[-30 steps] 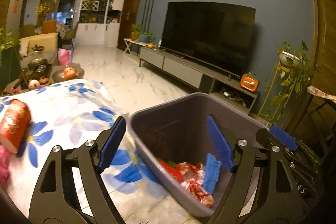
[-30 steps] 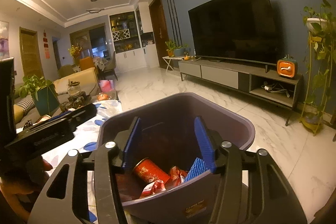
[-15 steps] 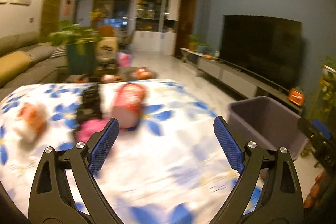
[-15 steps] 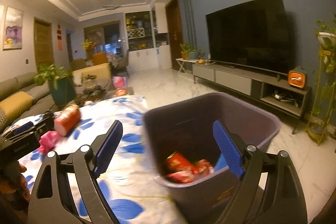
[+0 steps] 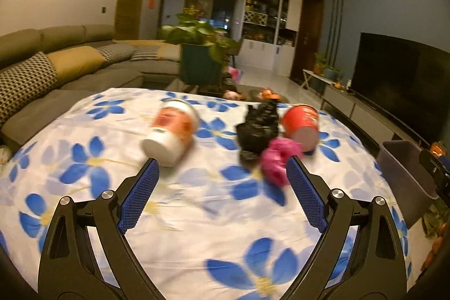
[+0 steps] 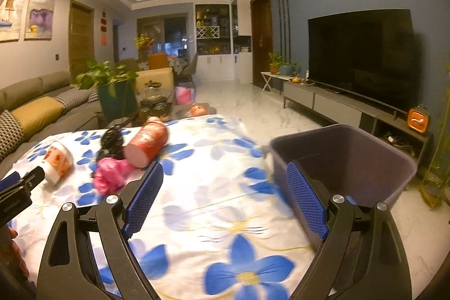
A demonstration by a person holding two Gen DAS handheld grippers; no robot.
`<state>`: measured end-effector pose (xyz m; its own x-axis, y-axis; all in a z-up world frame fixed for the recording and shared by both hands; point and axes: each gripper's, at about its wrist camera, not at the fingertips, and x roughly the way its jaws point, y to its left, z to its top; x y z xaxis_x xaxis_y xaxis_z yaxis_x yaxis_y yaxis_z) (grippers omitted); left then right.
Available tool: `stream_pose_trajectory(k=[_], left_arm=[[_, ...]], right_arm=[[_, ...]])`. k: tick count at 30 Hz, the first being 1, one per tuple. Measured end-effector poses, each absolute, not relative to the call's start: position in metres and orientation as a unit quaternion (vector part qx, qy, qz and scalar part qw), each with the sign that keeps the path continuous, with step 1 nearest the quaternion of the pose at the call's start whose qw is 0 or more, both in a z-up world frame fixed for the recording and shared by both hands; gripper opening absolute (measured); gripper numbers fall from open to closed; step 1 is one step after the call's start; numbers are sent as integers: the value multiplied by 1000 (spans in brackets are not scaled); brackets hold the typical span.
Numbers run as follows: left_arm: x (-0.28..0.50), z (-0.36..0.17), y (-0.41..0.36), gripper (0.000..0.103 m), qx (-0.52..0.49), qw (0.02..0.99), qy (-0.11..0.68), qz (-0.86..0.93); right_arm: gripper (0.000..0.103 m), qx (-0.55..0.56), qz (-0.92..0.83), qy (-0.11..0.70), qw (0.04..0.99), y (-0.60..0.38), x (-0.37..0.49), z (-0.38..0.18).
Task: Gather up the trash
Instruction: 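Move both tools back over the table toward the remaining trash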
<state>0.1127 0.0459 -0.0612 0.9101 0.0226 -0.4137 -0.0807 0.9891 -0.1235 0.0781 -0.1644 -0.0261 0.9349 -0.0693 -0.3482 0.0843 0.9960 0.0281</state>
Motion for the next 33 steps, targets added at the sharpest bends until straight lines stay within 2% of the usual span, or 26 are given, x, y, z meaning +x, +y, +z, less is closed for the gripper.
stream_pose_trajectory(k=[11,28,33], left_arm=[[107,-58,103,90,-83,974,205,57],[141,-64,130,90,-85,973,208,57],[164,-66,124,90,-78,971,221,42]], right_arm=[[86,1,-9,191,982,-97,96,-31],[86,-5,61,243,968,-21,168,-62],[77,-11,64,266,962,-9,190,-73]])
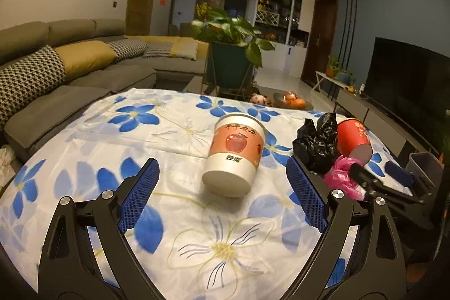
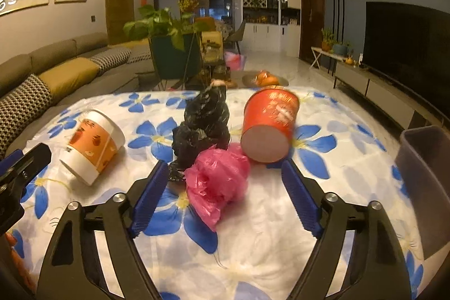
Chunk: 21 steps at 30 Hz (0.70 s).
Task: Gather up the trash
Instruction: 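Move both tools back over the table toward the remaining trash, then grasp the white apple-print cup with the left tool while the right tool grasps the pink bag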
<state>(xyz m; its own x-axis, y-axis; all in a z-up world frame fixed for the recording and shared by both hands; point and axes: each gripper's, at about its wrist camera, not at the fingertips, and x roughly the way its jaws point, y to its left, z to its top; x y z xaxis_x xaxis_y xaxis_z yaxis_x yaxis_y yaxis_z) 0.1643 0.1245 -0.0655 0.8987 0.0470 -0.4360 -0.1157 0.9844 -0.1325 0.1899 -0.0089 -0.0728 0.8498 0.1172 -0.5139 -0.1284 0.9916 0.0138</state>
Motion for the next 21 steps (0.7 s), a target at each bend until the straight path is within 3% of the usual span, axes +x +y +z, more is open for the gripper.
stream_pose_trajectory(k=[7,9,13,16,21], left_arm=[[192,-72,126,90,-86,966,241,36],[198,-74,125,90,-85,964,247,36],[211,-79,126,90,-86,960,264,33],[217,-82,126,90,-85,957,274,31],[227,-91,124,74,-89,949,303,15]], right_arm=[[61,-5,66,300,952,-9,205,-87],[50,-4,73,309,948,-9,209,-91],[36,0,87,314,945,-10,210,-92],[33,4,92,309,947,-12,205,-88],[32,11,96,290,952,-23,185,-79]])
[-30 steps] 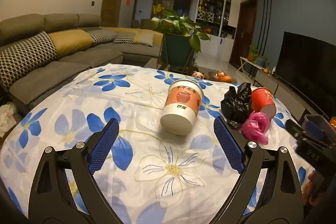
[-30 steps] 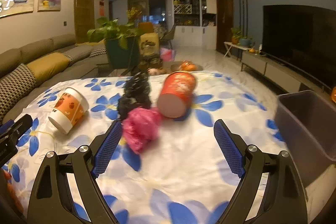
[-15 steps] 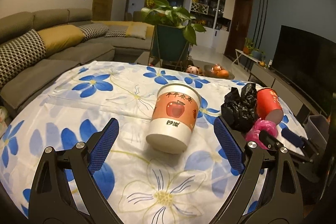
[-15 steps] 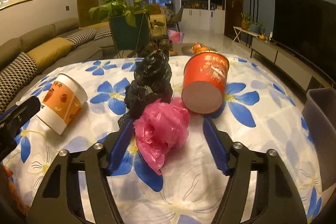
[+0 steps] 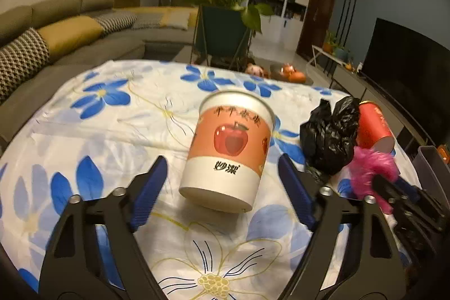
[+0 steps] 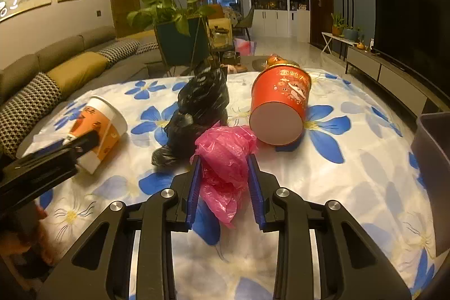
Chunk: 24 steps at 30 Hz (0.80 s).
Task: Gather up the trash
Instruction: 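Grasp the white apple-print cup with the left tool while the right tool grasps the pink bag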
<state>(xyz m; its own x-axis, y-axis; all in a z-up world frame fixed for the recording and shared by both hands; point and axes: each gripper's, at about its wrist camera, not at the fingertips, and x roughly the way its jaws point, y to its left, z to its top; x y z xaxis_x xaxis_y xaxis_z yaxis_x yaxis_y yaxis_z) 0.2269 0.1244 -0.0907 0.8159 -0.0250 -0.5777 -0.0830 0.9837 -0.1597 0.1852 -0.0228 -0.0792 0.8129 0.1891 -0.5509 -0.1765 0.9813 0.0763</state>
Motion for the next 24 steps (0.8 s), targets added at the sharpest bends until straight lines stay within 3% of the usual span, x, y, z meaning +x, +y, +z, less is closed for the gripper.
stream_pose_trajectory(k=[4,24], left_arm=[[232,-96,127,62,-100,942,319,6],[156,-66,96,60,-82,962,261,21]], right_arm=[[32,18,97,281,955,-33,170,-74],[32,20,98,251,963,-67,113,-56]])
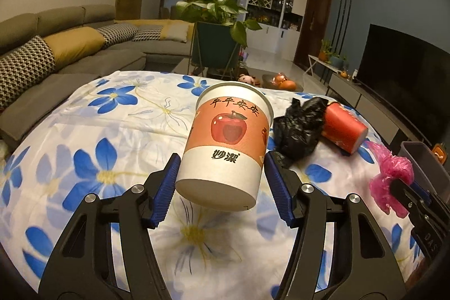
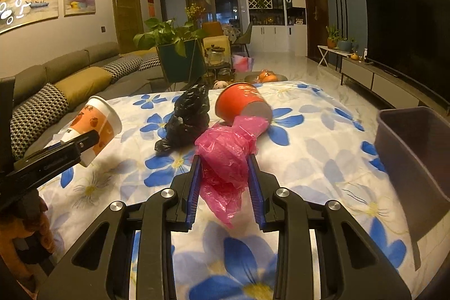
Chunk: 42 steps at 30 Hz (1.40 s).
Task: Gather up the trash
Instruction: 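Grasp the white apple-print cup with the left tool while the right tool grasps the pink bag, then carry the apple-print cup and pink bag over the grey bin and open both tools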
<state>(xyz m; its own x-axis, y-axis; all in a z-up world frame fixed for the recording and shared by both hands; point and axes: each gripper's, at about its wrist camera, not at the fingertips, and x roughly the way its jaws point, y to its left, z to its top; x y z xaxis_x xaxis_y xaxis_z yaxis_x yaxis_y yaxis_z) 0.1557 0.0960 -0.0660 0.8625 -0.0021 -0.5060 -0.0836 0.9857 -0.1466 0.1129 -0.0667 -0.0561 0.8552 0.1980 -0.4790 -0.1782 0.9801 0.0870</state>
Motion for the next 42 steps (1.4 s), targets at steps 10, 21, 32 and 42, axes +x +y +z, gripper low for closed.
stream_pose_trajectory(k=[10,21,32,42], left_arm=[[117,-55,72,60,-77,967,244,19],[102,-45,24,60,-51,971,232,-9],[112,-33,-59,60,-24,969,222,-107],[158,-20,-183,60,-14,949,201,-242]], right_arm=[[32,32,85,231,969,-101,81,-48],[32,45,62,216,973,-142,63,-42],[32,57,-8,185,981,-208,55,-31],[32,62,-124,132,982,-293,68,-13]])
